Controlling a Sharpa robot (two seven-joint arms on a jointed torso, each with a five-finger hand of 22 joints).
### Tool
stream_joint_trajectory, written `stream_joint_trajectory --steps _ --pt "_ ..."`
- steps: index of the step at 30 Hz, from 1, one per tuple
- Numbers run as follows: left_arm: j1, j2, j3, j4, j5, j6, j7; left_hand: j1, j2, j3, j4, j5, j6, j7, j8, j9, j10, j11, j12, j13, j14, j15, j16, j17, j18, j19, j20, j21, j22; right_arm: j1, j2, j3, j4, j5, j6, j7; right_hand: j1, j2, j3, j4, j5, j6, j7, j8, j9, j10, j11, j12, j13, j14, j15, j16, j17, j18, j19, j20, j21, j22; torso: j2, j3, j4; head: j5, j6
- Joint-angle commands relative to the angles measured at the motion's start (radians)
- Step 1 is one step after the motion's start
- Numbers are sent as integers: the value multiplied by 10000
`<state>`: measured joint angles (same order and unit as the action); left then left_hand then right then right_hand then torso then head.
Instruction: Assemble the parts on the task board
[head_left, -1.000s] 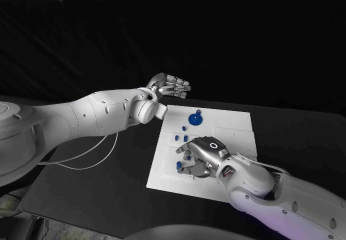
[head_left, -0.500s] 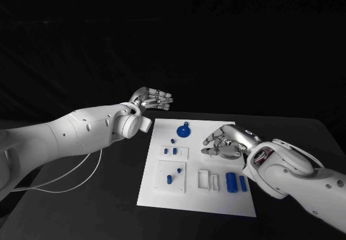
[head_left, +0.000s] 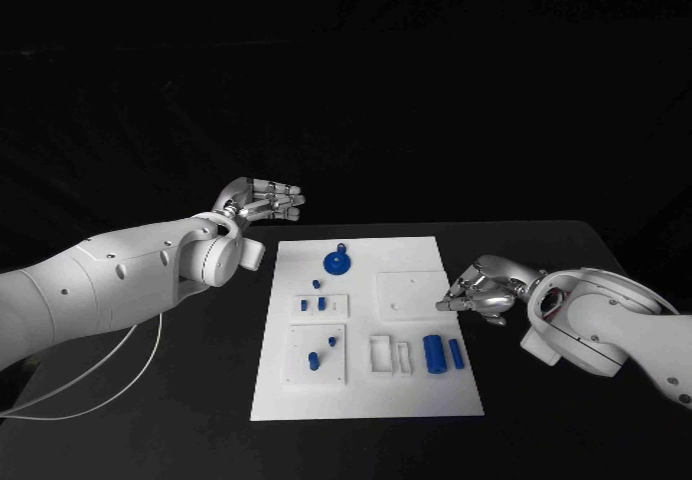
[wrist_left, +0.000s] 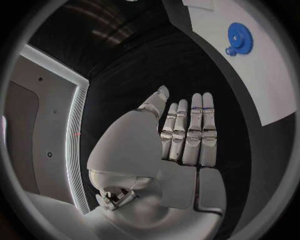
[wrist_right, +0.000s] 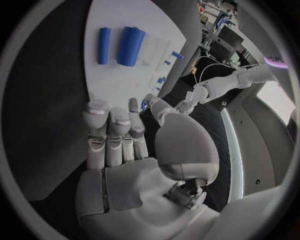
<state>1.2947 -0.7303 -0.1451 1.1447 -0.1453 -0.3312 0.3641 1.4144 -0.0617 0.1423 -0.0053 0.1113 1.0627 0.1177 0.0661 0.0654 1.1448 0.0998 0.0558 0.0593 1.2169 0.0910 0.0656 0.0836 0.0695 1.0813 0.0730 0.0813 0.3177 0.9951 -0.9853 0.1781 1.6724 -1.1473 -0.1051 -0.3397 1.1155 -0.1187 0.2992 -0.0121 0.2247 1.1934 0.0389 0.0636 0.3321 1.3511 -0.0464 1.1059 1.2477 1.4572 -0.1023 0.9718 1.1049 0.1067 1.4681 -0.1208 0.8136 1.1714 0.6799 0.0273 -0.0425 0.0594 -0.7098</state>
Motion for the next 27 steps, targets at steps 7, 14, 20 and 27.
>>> stream_joint_trajectory --steps 7,14,20,27 --pt "-84 -239 1 418 182 77 377 -254 -63 -1519 292 335 -74 45 -37 -2 271 105 27 3 -194 140 -35 29 -110 -39 165 -95 -397 -43 -267 -25 182 1070 1538 -2600 -468 -297 48 765 -448 -63 -139 36 1921 132 -45 -192 250 12 -18 75 235 -123 477 -55 -67 97 -99 -3 -84 -224 -181" --pt "-121 -340 -8 595 183 52 425 -340 -83 -1809 456 245 -72 61 -32 -1 247 124 29 7 -248 163 -39 41 -121 -3 188 -74 -882 -91 -289 -68 386 842 1855 -2920 -829 -536 639 1082 -1256 -103 -226 25 3808 152 -90 -375 303 30 -68 9 293 -162 489 -92 -210 105 -109 -20 -73 -236 -279" --pt "-131 -357 -21 639 184 108 350 -602 -313 -1806 677 153 -128 39 -29 1 178 123 30 10 -293 183 -39 43 -115 19 207 -65 -1058 -116 -227 -123 550 542 1936 -3003 -1130 -790 995 1197 -1669 -116 -258 19 4473 152 -105 -423 341 31 -67 -14 324 -162 492 -95 -249 122 -95 -27 -77 -182 -341" --pt "-134 -352 -49 680 161 168 245 -799 -559 -1952 1149 143 -280 27 -29 2 265 127 29 11 -283 179 -40 69 -127 53 201 -33 -1244 -122 -106 -171 702 325 1888 -3024 -1248 -896 946 1357 -1728 -87 -275 33 4887 170 -114 -417 381 42 -82 14 376 -173 497 -115 -235 145 -90 -18 -76 -188 -368"
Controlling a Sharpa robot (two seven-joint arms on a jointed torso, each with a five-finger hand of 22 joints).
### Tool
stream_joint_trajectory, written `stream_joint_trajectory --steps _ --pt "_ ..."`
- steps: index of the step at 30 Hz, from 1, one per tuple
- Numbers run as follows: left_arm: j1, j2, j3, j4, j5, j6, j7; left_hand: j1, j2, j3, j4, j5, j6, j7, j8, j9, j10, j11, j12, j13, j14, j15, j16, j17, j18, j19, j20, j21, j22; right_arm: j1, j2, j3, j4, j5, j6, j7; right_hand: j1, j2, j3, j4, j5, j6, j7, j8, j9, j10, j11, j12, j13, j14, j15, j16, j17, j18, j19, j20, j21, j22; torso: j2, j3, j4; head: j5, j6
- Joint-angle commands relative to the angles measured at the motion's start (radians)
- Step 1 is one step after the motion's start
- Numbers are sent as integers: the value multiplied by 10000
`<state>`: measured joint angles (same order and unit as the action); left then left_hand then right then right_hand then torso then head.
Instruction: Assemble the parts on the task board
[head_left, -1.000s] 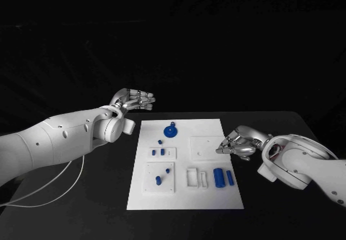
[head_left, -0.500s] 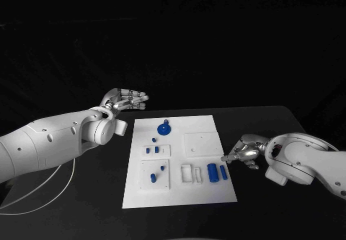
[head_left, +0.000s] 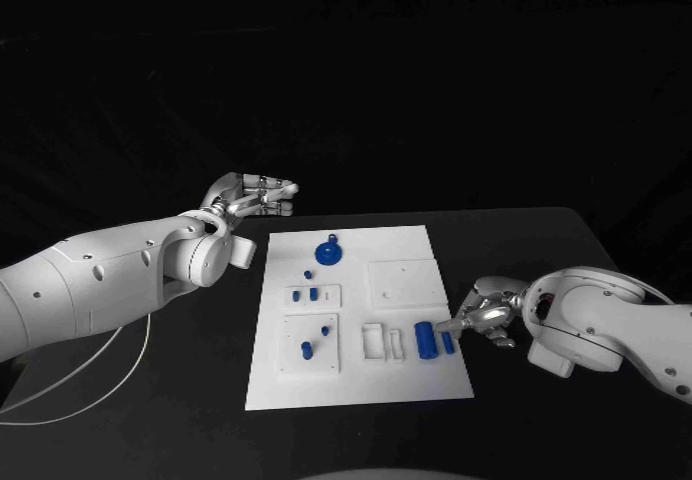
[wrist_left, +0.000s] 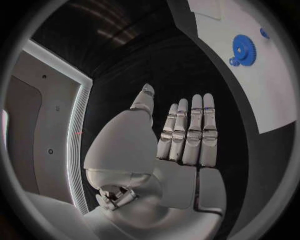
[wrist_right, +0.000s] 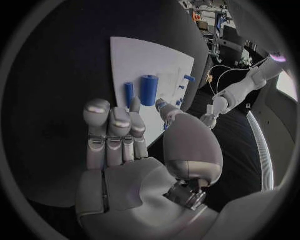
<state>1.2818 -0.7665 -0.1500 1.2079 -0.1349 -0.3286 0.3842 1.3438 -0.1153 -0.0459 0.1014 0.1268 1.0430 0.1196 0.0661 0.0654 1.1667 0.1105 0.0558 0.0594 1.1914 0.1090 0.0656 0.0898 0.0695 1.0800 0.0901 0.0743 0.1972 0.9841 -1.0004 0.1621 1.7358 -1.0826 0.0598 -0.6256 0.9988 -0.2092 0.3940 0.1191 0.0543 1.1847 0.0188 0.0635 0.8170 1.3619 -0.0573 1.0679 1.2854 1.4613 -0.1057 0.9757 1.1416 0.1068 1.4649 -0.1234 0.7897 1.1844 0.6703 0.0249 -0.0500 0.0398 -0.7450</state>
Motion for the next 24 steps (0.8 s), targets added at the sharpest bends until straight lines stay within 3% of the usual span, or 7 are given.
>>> stream_joint_trajectory --steps 1,11,24 --pt "-5 12 -4 50 56 149 39 -95 -23 -73 85 -11 -84 8 -29 1 45 21 29 9 -28 -1 -40 7 -128 66 31 37 -41 -13 66 -16 83 -359 223 -167 -80 -9 0 87 -27 -38 -71 21 238 60 -7 -50 18 6 -51 -23 30 -181 529 -92 14 29 6 6 -4 5 -18" --pt "-5 46 -38 50 53 196 21 -130 -32 -112 163 -10 -86 8 -30 2 25 23 30 10 -33 1 -39 8 -128 67 33 40 -71 -13 302 -127 120 -897 168 -187 -167 -110 -23 189 -46 -69 -69 17 429 58 -7 -64 46 6 -55 -42 54 -188 531 -104 16 42 -2 -11 -4 38 -60" --pt "-5 84 -64 45 56 269 -36 -139 -73 -126 321 -22 -91 8 -29 3 -51 26 31 10 -42 7 -39 10 -130 67 37 50 -143 -10 641 -379 -1 -1722 163 -253 -219 -188 -38 238 -55 -95 -67 14 494 48 -8 -95 58 12 -63 -29 102 -201 535 -117 50 66 2 -9 -9 116 -86"
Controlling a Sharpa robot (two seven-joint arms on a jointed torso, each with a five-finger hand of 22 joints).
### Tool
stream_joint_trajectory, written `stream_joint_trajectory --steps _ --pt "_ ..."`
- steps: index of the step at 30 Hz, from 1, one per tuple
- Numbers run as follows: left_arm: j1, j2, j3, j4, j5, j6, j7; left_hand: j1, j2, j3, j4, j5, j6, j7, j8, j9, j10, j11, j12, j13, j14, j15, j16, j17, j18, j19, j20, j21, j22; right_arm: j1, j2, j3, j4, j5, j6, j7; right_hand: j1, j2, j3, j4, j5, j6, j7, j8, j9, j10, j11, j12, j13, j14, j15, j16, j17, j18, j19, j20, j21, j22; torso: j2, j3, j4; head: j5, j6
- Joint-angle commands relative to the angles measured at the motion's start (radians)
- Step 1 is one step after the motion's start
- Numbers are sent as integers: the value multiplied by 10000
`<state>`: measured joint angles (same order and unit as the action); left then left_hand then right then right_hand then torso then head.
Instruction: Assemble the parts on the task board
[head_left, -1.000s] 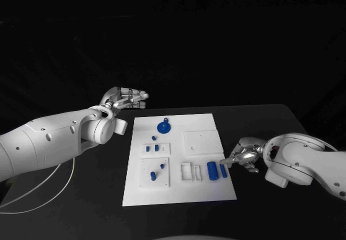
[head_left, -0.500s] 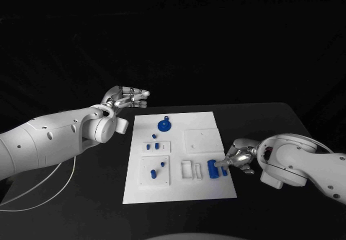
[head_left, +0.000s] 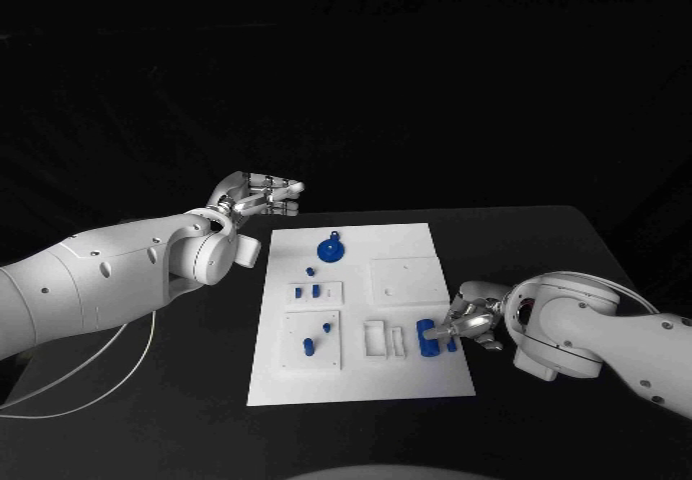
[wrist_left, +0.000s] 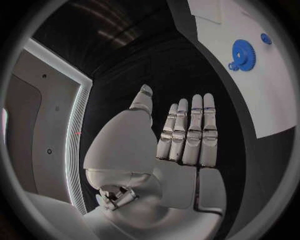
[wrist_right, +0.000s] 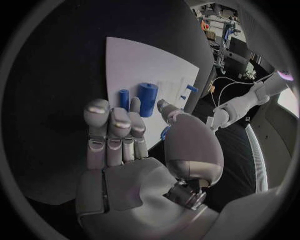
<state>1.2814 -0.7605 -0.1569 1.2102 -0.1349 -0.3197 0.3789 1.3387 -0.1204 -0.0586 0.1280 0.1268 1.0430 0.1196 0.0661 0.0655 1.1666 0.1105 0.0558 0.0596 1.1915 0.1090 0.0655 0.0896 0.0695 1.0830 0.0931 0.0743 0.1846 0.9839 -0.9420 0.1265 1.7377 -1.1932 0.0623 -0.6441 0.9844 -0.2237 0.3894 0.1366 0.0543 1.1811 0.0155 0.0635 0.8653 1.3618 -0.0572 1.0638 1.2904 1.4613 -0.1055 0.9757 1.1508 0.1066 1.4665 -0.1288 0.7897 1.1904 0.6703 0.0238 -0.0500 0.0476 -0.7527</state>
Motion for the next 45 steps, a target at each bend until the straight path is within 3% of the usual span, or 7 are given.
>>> stream_joint_trajectory --steps 1,17,24,32,34,40,45 --pt "-1 25 3 23 56 192 7 -88 -26 3 68 -23 -93 6 -29 3 -59 26 30 9 -44 8 -40 12 -129 36 8 50 -20 -8 94 -46 -37 -688 139 -73 -94 -59 -1 74 -58 -61 -34 14 11 50 -9 -53 10 12 -65 -31 11 -201 519 -65 56 9 1 2 -9 37 -9" --pt "0 51 -19 27 57 409 -172 -104 -114 17 345 -54 -178 -31 -31 1 -141 52 30 9 -254 70 -41 -8 -134 -84 65 31 -113 -4 587 -392 -226 -1621 -40 -127 -46 -173 -642 1064 -57 -111 -35 16 -8 47 -8 -93 68 31 -69 -43 120 -210 526 -77 151 75 9 7 -10 135 -20" --pt "0 57 -26 25 57 476 -230 -91 -108 24 368 -47 -188 -32 -31 1 -144 54 30 9 -272 76 -42 -7 -134 -97 70 35 -121 -2 706 -503 -297 -1897 27 -149 25 -172 -486 944 -57 -107 -30 16 -7 52 -7 -83 89 36 -68 -44 141 -218 529 -74 183 97 3 -2 -22 160 2" --pt "1 68 -30 26 57 543 -267 -85 -100 24 400 -44 -200 -33 -30 2 -149 56 30 9 -268 75 -40 3 -134 -115 72 47 -134 2 787 -624 -365 -2089 84 -178 29 -126 430 82 -40 -119 -23 11 -6 55 0 -43 150 50 -57 -34 192 -224 528 -61 215 131 2 -3 -25 124 7" --pt "1 70 -30 26 57 555 -275 -85 -100 24 400 -44 -200 -33 -30 2 -149 56 30 9 -268 75 -40 3 -134 -115 72 47 -134 4 797 -636 -375 -2107 62 -182 120 -11 846 -322 296 -135 -42 7 -33 42 -5 -35 153 52 -53 -30 184 -211 527 -41 217 136 3 -2 -22 117 7" --pt "1 74 -31 39 52 602 -299 -76 -76 24 396 -40 -204 -24 -31 1 -147 58 30 9 -264 73 -39 10 -137 -121 72 58 -142 27 841 -664 -431 -2121 -12 -196 223 245 966 -1461 2599 -162 -88 3 -214 -10 -42 -46 144 43 -75 -11 174 -219 526 -54 240 165 9 -2 -15 81 23" --pt "1 66 -31 48 38 625 -329 -76 -76 24 396 -40 -204 -24 -31 1 -147 58 30 9 -264 73 -39 10 -137 -121 72 58 -142 54 889 -679 -466 -2049 -64 -199 58 416 945 -2064 3411 -158 -89 5 -399 -48 -49 -76 119 35 -75 12 179 -227 524 -57 247 200 10 0 -8 79 45"
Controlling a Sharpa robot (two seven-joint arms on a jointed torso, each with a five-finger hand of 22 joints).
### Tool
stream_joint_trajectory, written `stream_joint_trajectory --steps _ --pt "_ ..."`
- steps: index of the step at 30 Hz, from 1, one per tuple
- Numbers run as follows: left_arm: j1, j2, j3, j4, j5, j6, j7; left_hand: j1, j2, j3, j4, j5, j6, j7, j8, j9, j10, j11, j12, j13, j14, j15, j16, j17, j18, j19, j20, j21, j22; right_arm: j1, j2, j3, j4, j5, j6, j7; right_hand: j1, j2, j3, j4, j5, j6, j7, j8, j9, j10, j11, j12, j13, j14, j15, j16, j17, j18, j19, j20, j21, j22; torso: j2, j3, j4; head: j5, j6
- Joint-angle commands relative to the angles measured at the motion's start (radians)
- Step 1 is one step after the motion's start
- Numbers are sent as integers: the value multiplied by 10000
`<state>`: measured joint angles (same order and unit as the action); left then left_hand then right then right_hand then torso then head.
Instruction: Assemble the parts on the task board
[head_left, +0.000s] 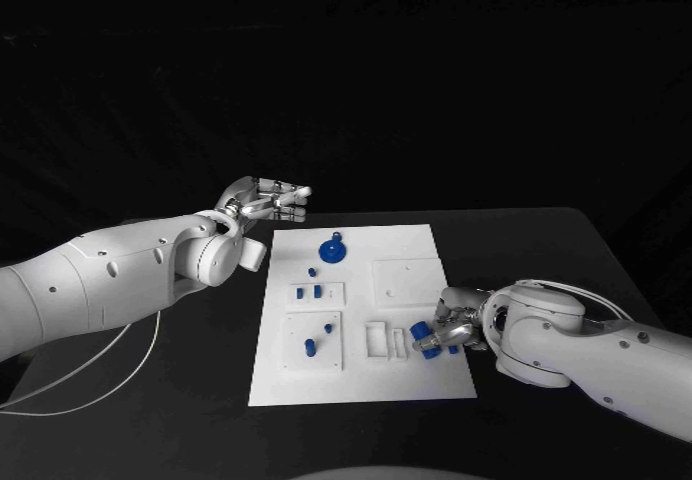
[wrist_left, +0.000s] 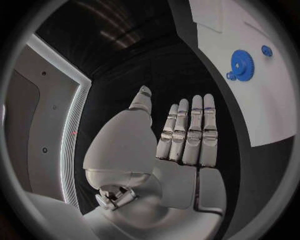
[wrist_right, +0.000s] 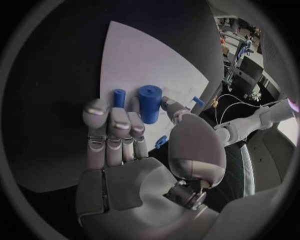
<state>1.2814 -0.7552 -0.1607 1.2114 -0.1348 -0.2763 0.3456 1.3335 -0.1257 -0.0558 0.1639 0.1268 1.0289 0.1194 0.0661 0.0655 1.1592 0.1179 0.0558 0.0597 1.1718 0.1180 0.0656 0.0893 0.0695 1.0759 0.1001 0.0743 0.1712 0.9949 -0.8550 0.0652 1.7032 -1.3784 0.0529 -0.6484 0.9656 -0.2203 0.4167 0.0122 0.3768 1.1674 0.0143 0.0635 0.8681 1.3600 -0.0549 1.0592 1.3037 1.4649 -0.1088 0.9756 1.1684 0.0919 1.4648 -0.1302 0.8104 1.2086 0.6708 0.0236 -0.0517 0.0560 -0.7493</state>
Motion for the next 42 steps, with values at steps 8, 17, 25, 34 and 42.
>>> stream_joint_trajectory --steps 8,17,25,34,42 --pt "2 -17 6 63 28 234 -40 -29 -7 -6 14 -29 -61 -13 -29 2 -68 -12 29 8 -62 -18 -40 21 -138 -50 -1 74 -20 -14 142 -77 -161 -84 -114 -152 96 494 647 -1237 989 -25 -65 7 -568 -67 -73 -55 -39 -8 -44 23 2 -84 544 -44 36 67 3 -4 3 37 99" --pt "2 -32 3 43 9 219 -56 -39 1 -6 -5 -8 -54 -14 -28 2 -62 -15 30 8 -54 -21 -39 27 -141 -52 -4 86 -31 93 191 -81 -100 250 -370 -150 55 493 677 -1323 1521 -15 -66 8 -569 -68 -81 -48 -38 -6 -51 44 13 -87 551 -51 72 101 4 -4 14 92 114" --pt "2 -32 1 12 -4 208 -56 -39 1 -6 -5 -8 -54 -14 -28 2 -62 -15 30 8 -54 -21 -39 27 -141 -52 -4 86 -31 448 126 -82 74 747 -628 -147 7 507 646 -1333 1647 -5 -70 8 -565 -53 -85 -28 -30 -4 -54 61 21 -84 553 -54 97 123 -1 -1 -5 127 94" --pt "2 -8 -2 -28 -10 214 -61 -53 16 -10 -23 -1 -44 -6 -28 2 -47 -19 29 8 -55 -21 -39 30 -142 -56 -6 95 -44 783 207 -82 310 1538 -795 -137 -17 518 612 -1346 1784 -5 -70 7 -558 -49 -86 -16 -22 -4 -55 88 36 -80 554 -54 132 152 8 -7 11 147 51" --pt "2 26 -3 -47 -16 223 -76 -53 16 -10 -23 -1 -44 -6 -28 2 -47 -19 29 8 -55 -21 -39 30 -142 -56 -6 95 -44 831 540 -281 169 1948 -625 -140 -21 566 505 -1343 1817 -14 -66 9 -578 -67 -79 -35 -29 -13 -47 94 44 -88 546 -46 135 180 -2 -28 13 159 3"
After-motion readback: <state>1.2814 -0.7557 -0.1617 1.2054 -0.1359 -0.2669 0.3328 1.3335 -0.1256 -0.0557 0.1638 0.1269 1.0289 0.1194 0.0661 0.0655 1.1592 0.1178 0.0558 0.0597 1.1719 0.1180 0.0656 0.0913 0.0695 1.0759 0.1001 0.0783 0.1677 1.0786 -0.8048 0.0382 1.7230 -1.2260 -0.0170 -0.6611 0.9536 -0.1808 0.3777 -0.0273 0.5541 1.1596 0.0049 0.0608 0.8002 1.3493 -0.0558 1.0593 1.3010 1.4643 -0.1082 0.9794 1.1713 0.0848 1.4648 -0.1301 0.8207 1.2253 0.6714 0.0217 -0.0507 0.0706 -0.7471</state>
